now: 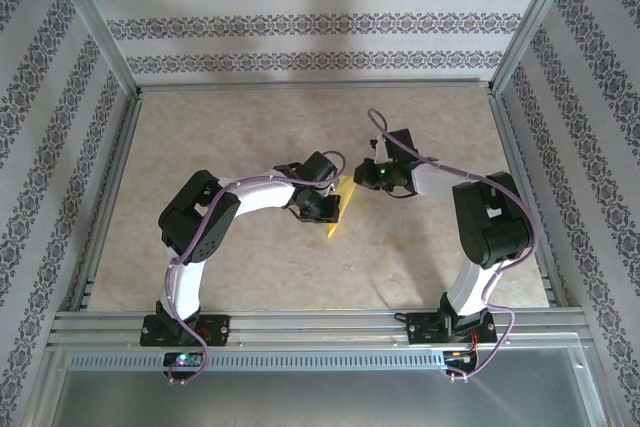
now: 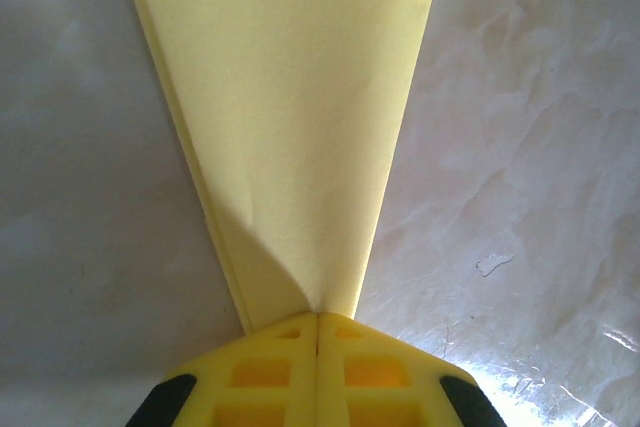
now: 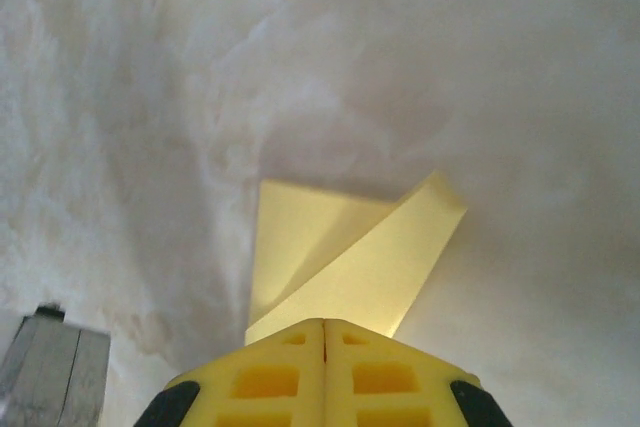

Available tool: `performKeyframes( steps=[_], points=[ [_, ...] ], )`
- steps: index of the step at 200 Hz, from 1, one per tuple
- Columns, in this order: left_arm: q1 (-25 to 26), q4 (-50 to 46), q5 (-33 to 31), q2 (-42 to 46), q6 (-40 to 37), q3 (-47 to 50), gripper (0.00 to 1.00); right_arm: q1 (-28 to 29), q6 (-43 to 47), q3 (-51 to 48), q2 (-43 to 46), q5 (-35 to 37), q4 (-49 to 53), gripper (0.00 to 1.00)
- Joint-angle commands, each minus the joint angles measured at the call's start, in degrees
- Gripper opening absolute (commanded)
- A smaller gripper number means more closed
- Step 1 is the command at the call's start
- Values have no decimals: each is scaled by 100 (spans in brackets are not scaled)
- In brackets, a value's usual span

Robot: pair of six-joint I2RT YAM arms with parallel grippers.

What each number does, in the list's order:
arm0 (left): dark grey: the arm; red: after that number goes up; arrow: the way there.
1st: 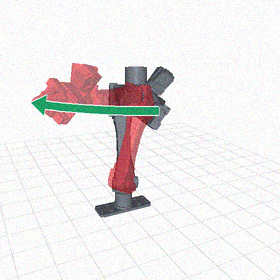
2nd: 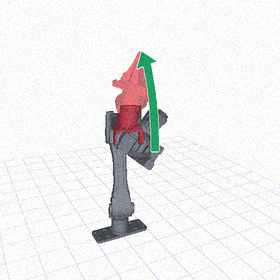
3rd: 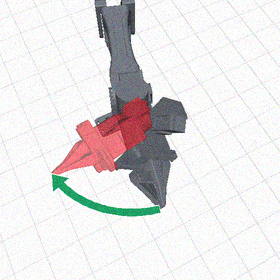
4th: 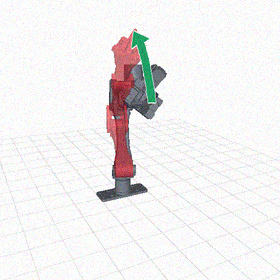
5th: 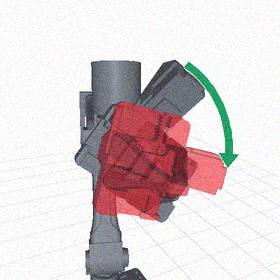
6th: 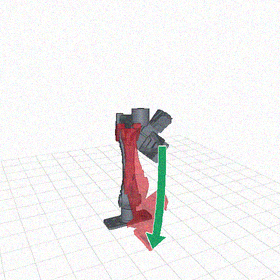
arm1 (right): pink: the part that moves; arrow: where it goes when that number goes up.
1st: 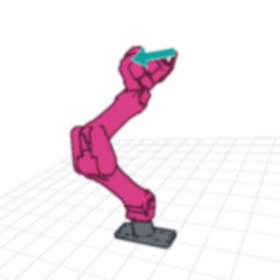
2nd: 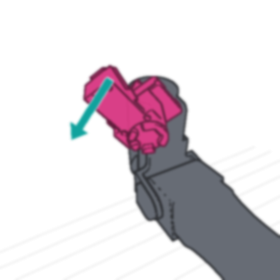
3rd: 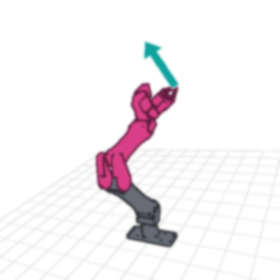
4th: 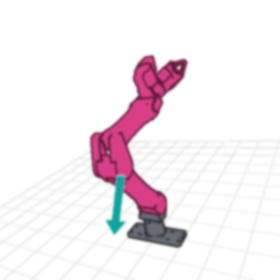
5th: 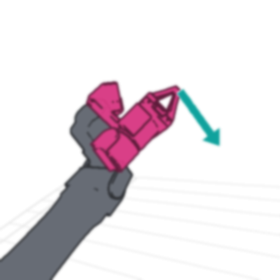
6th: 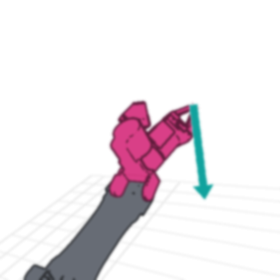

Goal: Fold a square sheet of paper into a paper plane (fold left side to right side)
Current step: Fold the wing for the fifth time at the center of the table.

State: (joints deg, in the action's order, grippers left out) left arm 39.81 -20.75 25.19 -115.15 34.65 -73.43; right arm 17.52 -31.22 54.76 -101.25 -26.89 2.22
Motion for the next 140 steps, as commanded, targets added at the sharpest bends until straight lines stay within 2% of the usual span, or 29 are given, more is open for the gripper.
performKeyframes(
  steps=[1,51,140],
  points=[
    [71,-1029,-427,-358,-167,193,0,181,-407,-280,40,-162,-310,0],
    [79,-1051,-432,-359,-168,180,0,441,-468,-86,-386,-126,-384,0],
    [118,-1285,-565,-464,-240,52,0,74,-74,374,-1000,106,-31,0]
  ],
)
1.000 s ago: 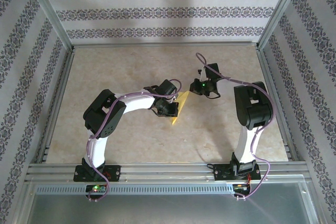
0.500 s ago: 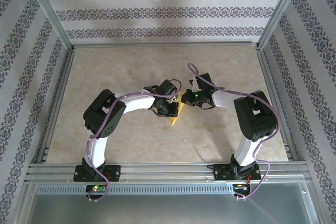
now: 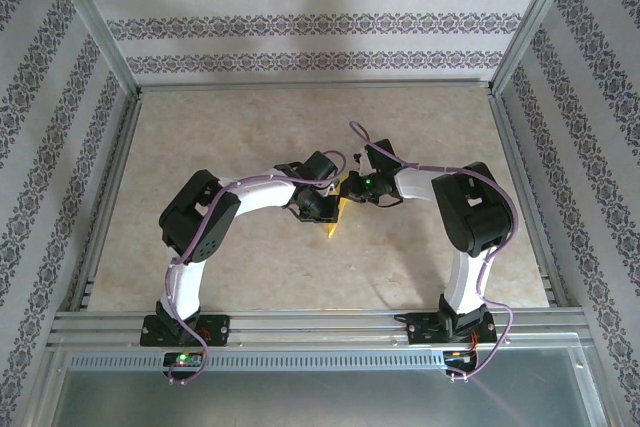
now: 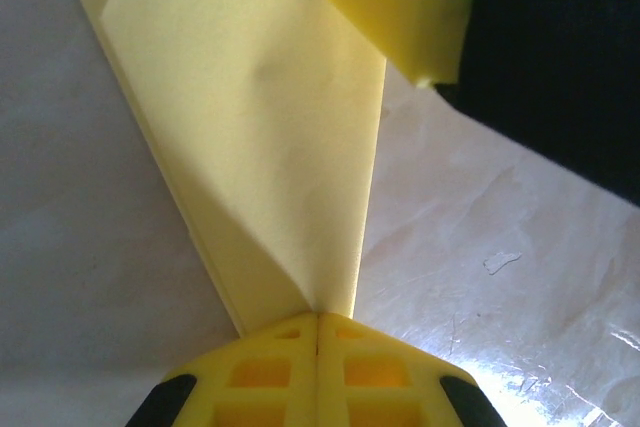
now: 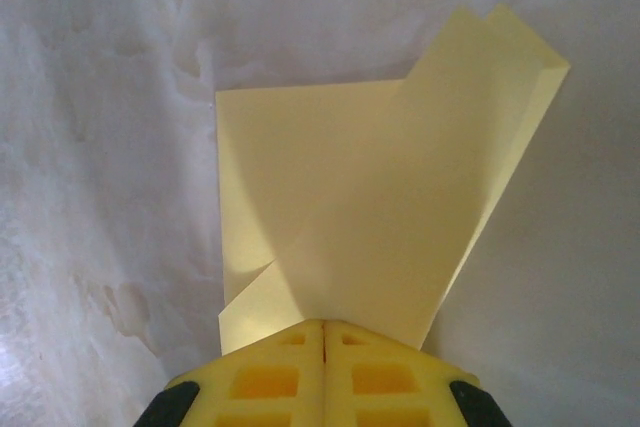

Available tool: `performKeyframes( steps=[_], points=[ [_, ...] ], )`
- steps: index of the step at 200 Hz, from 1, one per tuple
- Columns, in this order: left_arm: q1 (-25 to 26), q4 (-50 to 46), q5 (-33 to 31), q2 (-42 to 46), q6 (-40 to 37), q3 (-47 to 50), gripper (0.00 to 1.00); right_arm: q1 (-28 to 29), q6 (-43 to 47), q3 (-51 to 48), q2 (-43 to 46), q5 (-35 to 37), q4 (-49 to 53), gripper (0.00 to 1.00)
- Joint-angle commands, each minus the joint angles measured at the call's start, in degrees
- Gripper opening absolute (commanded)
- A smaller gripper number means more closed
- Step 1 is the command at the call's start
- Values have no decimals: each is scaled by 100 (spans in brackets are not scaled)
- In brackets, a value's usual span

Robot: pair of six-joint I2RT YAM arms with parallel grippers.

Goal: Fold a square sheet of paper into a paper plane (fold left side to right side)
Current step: Fold the wing for the fifth time at the center of the table.

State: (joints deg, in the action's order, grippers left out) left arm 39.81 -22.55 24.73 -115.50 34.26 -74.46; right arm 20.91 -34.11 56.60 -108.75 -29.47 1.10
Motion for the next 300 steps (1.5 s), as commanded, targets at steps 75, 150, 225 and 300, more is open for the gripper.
performKeyframes(
  steps=[75,150,225,300],
  points=[
    [150,-1197,-557,-508,-236,72,0,-683,424,812,-524,371,419,0],
    [150,-1204,-567,-491,-252,76,0,-1035,659,1541,-890,461,897,0],
    [160,-1124,-570,-386,-236,115,0,-808,321,589,557,73,816,0],
    [159,-1065,-575,-311,-227,155,0,-69,-863,-408,649,-322,-129,0]
  ],
)
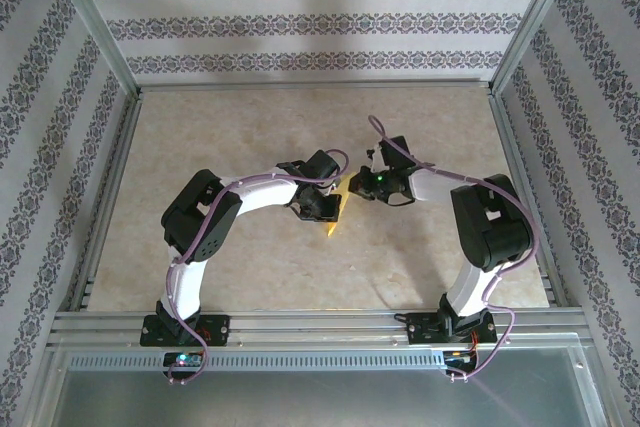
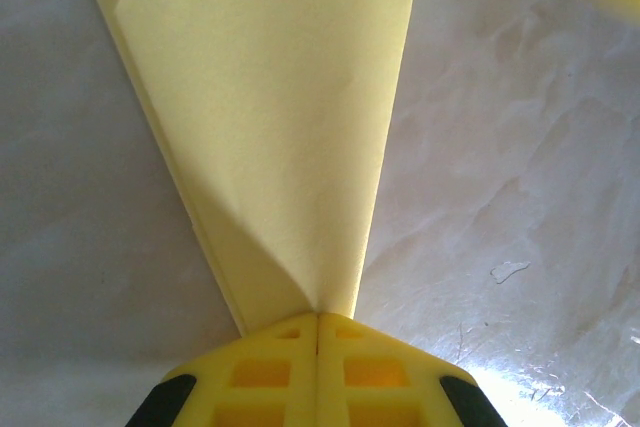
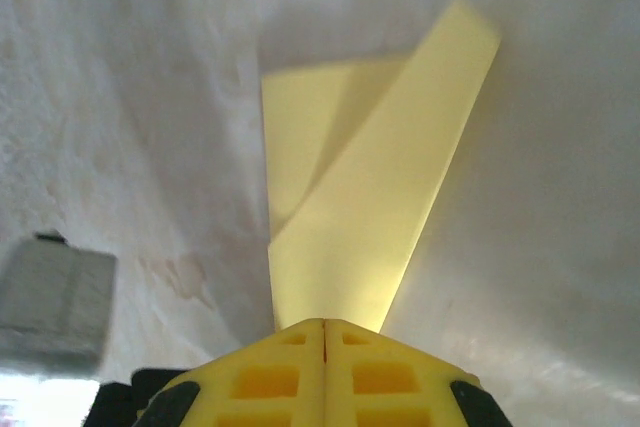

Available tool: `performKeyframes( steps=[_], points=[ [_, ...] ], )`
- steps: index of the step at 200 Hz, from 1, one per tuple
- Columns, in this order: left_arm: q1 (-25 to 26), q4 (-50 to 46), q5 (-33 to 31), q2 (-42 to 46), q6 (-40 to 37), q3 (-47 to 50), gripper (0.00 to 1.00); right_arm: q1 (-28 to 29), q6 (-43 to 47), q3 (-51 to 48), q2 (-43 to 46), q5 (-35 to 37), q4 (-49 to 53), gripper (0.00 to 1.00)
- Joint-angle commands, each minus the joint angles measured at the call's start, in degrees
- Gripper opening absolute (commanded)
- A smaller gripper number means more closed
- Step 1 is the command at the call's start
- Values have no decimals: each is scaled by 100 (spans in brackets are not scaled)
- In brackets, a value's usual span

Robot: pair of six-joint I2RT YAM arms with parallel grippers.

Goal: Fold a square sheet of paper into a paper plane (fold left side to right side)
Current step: Fold the wing for the fifth time at the center of the table.

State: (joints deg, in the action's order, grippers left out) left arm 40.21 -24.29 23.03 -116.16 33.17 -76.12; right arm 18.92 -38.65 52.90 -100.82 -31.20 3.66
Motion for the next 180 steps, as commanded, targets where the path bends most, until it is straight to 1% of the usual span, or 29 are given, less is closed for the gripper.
performKeyframes(
  steps=[1,41,107,159,180],
  points=[
    [119,-887,-404,-247,-118,319,0,139,-412,-37,-151,-150,-389,0],
    [121,-870,-404,-241,-106,338,0,388,-490,40,-412,-111,-463,0],
    [105,-815,-327,-77,-118,282,0,473,-444,11,-860,-10,-370,0],
    [14,-317,49,745,72,466,1,516,-268,-164,-880,79,-216,0],
    [-30,21,428,1094,267,700,1,541,-240,-206,-865,70,-217,0]
  ],
)
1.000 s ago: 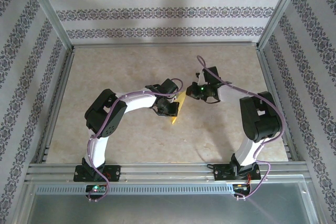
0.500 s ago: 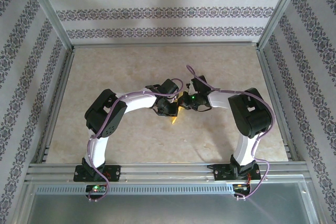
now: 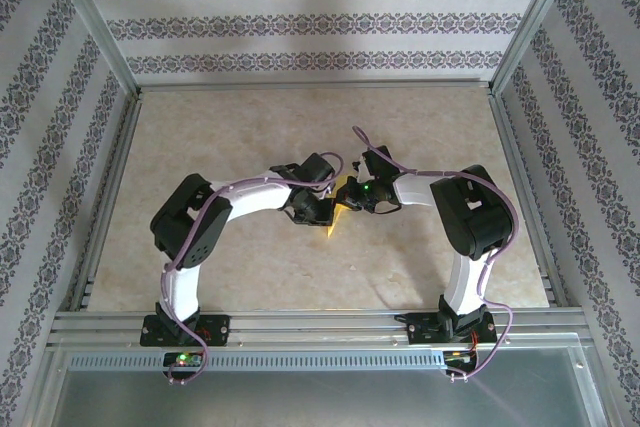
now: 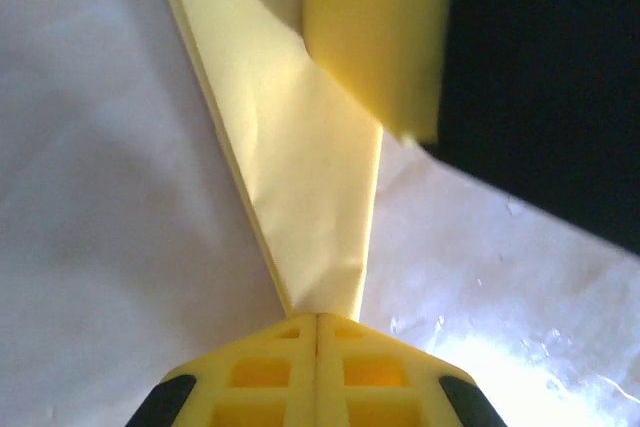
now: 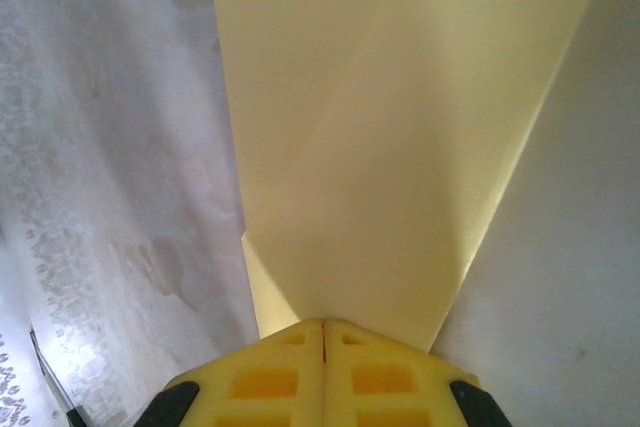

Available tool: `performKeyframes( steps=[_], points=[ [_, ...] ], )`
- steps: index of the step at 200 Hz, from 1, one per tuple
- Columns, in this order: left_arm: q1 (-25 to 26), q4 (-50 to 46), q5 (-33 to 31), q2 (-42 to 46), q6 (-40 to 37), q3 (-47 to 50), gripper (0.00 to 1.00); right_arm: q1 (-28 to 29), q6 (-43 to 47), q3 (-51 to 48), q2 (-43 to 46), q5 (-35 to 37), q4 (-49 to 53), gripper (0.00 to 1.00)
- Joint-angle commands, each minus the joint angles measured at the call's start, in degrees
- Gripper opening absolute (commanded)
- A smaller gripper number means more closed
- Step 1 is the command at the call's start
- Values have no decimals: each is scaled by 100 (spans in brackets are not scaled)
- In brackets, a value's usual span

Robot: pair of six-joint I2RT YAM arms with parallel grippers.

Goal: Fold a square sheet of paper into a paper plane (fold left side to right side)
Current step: Fold the wing for the fifth time at the center of the table.

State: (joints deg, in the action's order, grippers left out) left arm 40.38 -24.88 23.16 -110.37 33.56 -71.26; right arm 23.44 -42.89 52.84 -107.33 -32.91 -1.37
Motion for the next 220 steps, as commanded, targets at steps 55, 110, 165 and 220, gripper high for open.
performKeyframes(
  steps=[55,110,165,220],
  points=[
    [-57,972,1323,567,777,691,1,134,194,-187,-242,267,286,0],
    [-126,1077,1306,237,766,549,1,179,194,-177,-274,267,308,0],
    [-179,1099,1261,66,743,539,1,187,202,-177,-297,276,316,0],
    [-188,1196,1303,-73,774,613,1,196,219,-169,-333,285,332,0]
  ],
)
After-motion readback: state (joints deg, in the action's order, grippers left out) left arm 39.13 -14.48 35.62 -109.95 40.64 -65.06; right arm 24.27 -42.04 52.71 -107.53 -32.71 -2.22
